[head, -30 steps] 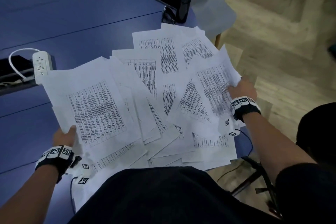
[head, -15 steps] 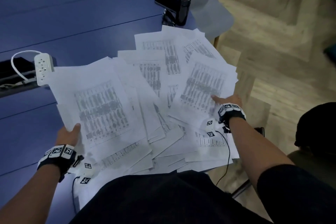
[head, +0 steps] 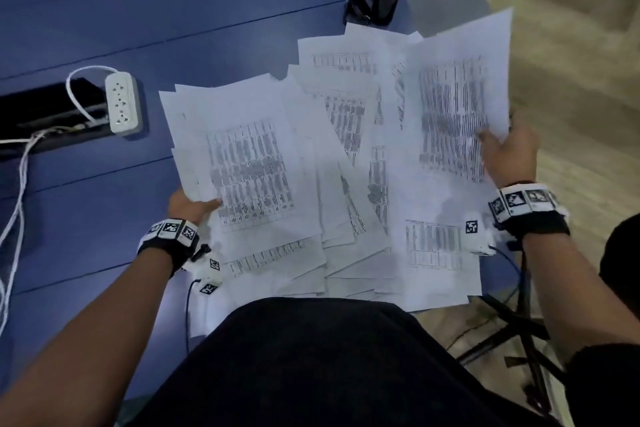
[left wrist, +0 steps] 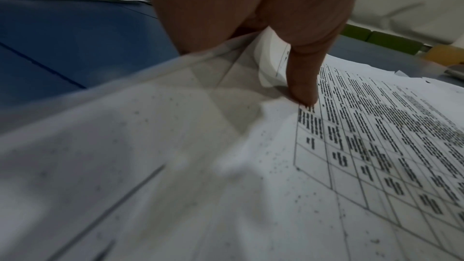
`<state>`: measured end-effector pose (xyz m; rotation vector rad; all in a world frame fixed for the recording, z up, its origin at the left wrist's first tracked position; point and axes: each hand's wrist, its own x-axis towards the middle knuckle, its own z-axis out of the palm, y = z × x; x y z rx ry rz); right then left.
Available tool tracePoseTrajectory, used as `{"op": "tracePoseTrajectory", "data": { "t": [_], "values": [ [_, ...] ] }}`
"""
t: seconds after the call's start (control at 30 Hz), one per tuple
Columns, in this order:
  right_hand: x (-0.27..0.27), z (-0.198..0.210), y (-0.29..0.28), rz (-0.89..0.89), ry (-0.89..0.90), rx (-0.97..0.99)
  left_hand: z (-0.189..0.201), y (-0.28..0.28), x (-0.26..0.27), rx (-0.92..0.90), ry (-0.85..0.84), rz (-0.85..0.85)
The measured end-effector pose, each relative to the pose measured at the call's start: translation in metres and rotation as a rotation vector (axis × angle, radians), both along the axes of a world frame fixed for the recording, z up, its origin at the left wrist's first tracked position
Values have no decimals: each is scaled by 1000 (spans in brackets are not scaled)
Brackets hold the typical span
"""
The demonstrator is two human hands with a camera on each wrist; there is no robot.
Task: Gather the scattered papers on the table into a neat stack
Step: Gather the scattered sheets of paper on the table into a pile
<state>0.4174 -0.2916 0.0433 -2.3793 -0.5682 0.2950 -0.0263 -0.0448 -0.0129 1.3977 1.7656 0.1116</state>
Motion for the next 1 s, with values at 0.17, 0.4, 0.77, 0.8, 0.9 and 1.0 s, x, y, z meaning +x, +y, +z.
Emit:
{"op": "tracePoseTrajectory", "data": {
  "t": [0.17,0.4,0.77,0.8,0.9,1.0],
  "values": [
    [-47,67,48,130,227,463,5,0,-1,-13,-68,39],
    [-144,3,123,210,354,199,12,5,-1,-106,-146,157],
    [-187,-71,163,774,421,-294,-7,17,4,-173,9,114],
    [-162,-72,162,721,377,-285,-7,19,3,-182,40,77],
    [-73,-66,147,402,285,-296,-12,19,-2,-172,18,23],
    [14,-70,99,-34,199,-437,-16,16,-6,-142,-8,-21]
  ]
}}
